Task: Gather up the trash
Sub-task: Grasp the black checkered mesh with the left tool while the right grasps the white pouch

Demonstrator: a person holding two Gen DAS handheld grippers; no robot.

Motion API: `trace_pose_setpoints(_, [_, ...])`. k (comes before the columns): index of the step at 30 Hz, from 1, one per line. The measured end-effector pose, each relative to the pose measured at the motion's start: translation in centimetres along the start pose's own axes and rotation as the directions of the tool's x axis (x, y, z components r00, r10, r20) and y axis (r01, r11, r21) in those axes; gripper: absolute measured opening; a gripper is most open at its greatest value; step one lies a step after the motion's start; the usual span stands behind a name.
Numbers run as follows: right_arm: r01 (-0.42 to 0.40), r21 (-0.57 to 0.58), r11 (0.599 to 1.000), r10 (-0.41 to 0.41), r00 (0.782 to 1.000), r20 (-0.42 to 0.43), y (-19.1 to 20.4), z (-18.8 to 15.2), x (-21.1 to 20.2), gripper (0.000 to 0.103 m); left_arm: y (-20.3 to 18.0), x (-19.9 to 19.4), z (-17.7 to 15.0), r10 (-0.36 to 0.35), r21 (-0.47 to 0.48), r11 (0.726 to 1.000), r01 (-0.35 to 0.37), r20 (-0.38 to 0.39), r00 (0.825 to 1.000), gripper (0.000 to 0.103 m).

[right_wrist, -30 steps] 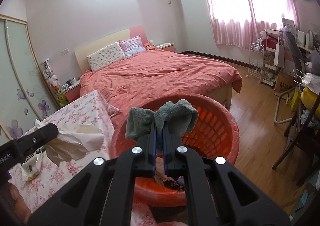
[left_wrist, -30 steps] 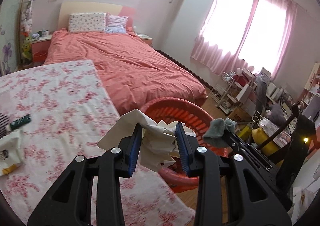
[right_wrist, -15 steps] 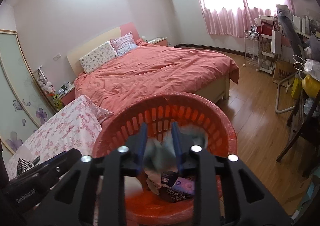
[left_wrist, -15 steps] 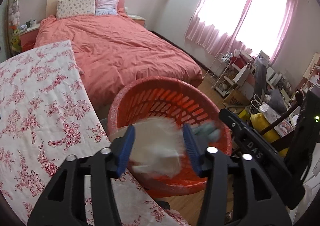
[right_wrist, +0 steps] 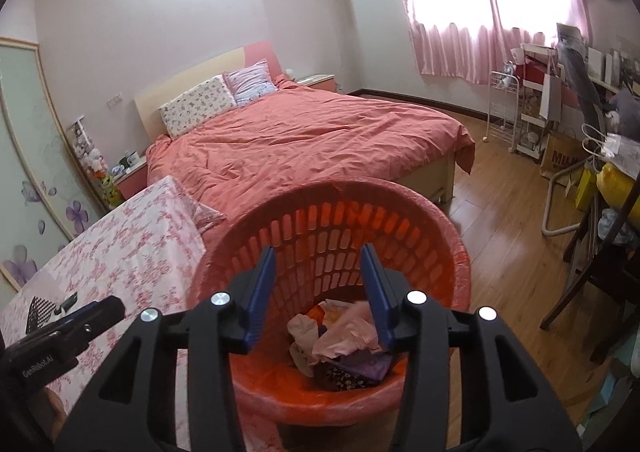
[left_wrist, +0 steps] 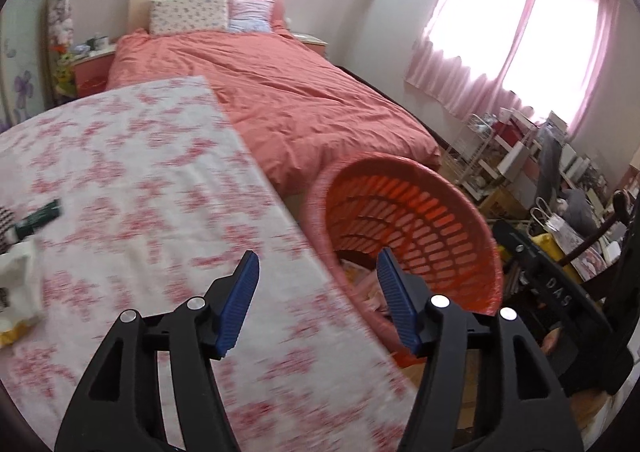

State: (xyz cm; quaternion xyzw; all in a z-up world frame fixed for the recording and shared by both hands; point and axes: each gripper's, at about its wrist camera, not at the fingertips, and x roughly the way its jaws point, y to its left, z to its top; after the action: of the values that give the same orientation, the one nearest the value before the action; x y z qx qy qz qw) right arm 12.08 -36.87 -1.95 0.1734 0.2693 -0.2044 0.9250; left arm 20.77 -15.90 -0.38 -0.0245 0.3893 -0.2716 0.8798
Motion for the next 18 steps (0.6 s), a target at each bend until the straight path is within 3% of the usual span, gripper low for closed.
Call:
trace_pose_setpoints(10, [-0.084, -0.113, 0.99, 0.083, 0.996, -0.013, 6.8, -0.8, -2.1, 0.046, 8.7, -5.9, -1.4, 0.149, -0.102, 0.984, -0.143, 0.059, 0.987, 0.064])
trace_pose_setpoints(18, [-0.172, -0.225, 0.959, 0.166, 0.985, -0.048, 13.4, -3.0, -3.4, 0.048, 16.1, -10.4, -3.5, 0.324, -0.181, 0.935, -0.305, 0.089, 0.942, 0.064])
